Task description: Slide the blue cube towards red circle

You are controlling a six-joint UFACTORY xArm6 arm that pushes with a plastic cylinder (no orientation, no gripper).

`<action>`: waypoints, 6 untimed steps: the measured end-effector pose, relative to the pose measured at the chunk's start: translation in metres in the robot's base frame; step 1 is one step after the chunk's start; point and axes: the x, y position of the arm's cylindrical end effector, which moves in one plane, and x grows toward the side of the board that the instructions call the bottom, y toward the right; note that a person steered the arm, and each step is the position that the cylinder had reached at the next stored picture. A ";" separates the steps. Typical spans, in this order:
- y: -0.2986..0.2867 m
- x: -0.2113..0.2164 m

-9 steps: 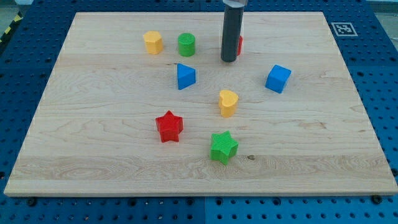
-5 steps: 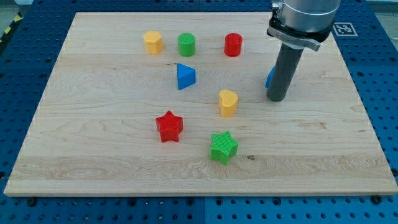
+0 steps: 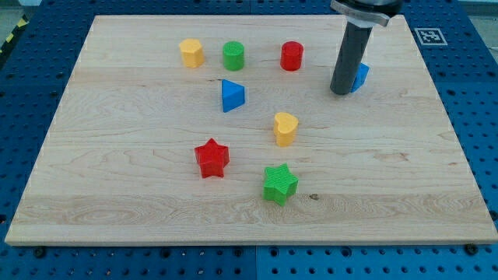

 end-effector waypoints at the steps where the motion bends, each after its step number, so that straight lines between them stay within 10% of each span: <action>1: 0.000 -0.005; 6: 0.100 0.004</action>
